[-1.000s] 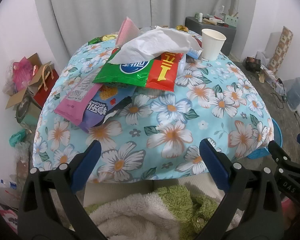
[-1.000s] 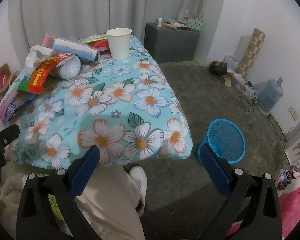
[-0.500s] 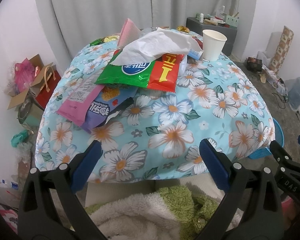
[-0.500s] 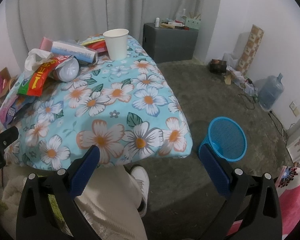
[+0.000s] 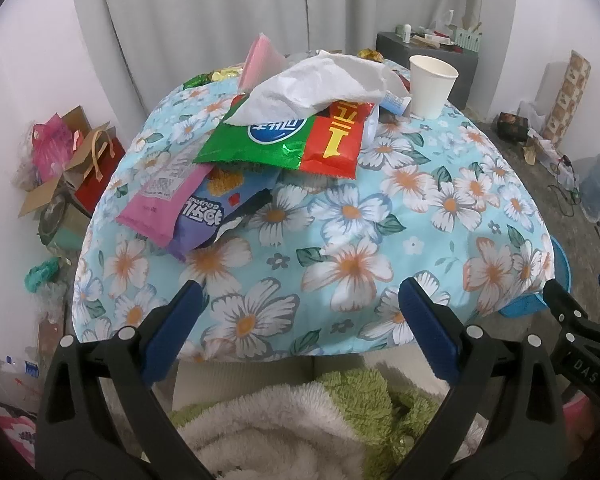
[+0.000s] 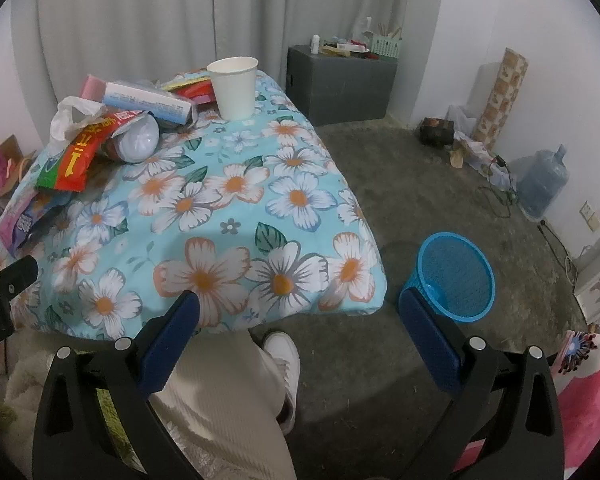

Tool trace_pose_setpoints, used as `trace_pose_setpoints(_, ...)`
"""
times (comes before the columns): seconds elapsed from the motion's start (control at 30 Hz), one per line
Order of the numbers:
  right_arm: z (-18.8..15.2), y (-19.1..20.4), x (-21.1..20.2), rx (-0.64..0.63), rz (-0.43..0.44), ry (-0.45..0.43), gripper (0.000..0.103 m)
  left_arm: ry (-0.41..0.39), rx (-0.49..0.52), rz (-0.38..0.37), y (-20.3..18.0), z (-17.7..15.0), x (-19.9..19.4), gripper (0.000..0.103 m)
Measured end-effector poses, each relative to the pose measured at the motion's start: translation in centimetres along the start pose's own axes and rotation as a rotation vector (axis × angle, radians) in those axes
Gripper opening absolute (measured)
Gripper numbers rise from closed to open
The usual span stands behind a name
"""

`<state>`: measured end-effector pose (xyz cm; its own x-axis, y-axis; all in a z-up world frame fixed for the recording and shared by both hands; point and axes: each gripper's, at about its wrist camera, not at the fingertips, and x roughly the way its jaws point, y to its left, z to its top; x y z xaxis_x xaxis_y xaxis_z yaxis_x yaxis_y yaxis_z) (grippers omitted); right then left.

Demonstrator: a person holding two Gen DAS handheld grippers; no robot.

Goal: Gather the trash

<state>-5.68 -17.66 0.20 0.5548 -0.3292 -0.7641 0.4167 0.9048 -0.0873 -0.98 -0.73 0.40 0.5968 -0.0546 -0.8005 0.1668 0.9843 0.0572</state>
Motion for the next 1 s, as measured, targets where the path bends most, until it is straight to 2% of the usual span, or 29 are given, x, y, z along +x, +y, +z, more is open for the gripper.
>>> trace_pose_setpoints(0.6,-0.1,0.1,0.1,0.005,0.006,-0.006,0.098,0.005,0.004,0.002,0.0,-0.3,0.2,0.094)
trace_pose_setpoints(0.8,0.4,0.2,0.8,0.017,0.041,-0.005,0.098,0.012,0.005,0.018,0.0,-0.5,0.7,0.094)
trace_pose_setpoints(1.0,2.0,1.0,1.0,0.004,0.078,-0.046,0.098,0.041,-0.037,0.040,0.8,0.0,1.4,0.094)
